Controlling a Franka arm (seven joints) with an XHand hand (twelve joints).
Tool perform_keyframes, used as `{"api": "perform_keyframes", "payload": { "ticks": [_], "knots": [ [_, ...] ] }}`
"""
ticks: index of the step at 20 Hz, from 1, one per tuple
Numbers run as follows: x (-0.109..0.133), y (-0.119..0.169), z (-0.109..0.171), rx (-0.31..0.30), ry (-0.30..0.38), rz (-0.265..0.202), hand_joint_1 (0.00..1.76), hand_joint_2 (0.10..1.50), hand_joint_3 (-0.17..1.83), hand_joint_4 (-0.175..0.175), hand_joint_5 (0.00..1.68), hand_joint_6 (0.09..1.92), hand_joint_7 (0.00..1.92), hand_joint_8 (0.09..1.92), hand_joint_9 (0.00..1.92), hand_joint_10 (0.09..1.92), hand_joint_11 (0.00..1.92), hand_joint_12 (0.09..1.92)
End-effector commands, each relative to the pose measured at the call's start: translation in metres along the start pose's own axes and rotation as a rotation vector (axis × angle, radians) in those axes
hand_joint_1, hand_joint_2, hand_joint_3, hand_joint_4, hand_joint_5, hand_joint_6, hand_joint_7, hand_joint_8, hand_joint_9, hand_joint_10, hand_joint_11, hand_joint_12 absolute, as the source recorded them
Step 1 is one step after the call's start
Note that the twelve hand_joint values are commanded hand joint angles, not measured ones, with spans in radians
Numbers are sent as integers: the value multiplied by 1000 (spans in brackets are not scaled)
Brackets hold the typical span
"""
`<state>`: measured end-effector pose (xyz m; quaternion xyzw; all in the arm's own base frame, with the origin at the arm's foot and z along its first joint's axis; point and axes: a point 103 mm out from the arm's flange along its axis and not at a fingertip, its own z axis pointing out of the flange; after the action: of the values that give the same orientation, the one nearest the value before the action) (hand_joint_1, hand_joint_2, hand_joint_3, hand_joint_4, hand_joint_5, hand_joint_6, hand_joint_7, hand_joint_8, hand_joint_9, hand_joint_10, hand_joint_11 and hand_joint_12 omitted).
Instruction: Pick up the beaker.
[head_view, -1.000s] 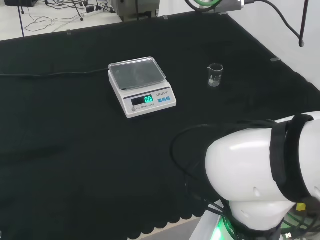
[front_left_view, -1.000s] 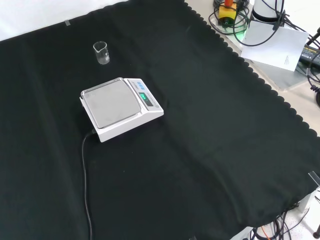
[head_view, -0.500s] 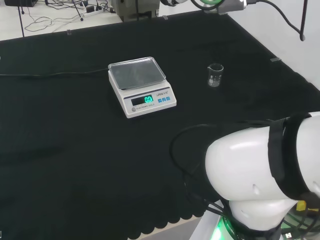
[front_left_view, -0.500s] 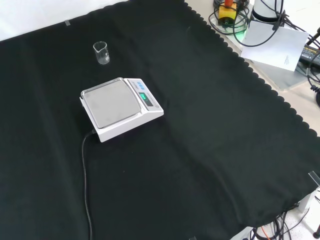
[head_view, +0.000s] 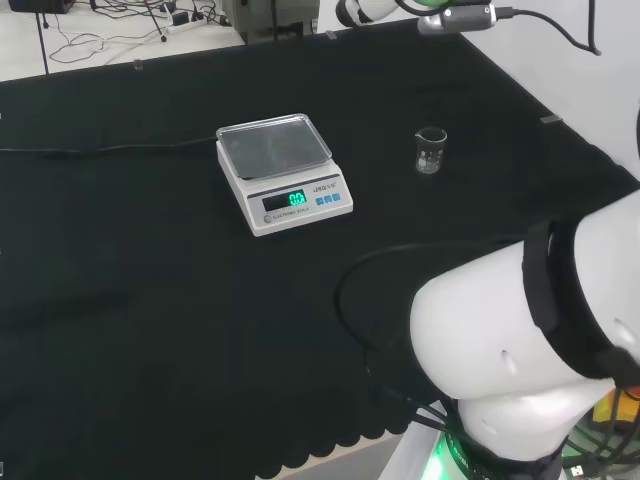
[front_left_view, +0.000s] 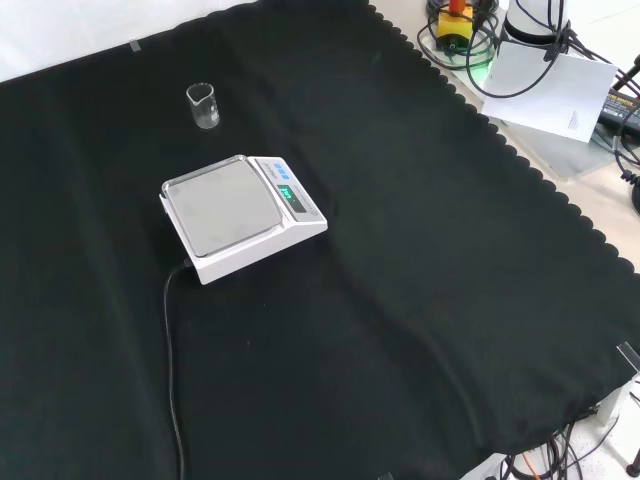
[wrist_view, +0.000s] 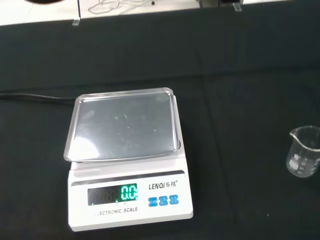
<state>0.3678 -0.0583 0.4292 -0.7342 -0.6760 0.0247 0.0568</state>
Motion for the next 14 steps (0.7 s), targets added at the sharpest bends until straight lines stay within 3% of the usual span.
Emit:
{"api": "perform_keyframes", "payload": {
  "ticks": [1,6,10,14],
  "knots": [
    [-38,42,25,23,52,-1,619,737,475,71,271,87,277,589,353,740,0,1408],
    [-49,65,47,56,100,11,622,737,474,69,276,87,280,590,355,741,0,1404],
    [-56,84,63,74,68,29,623,738,472,68,280,87,282,590,355,740,0,1399],
    [-69,105,81,122,91,37,624,738,471,66,286,87,284,590,355,741,0,1394]
  ]
}}
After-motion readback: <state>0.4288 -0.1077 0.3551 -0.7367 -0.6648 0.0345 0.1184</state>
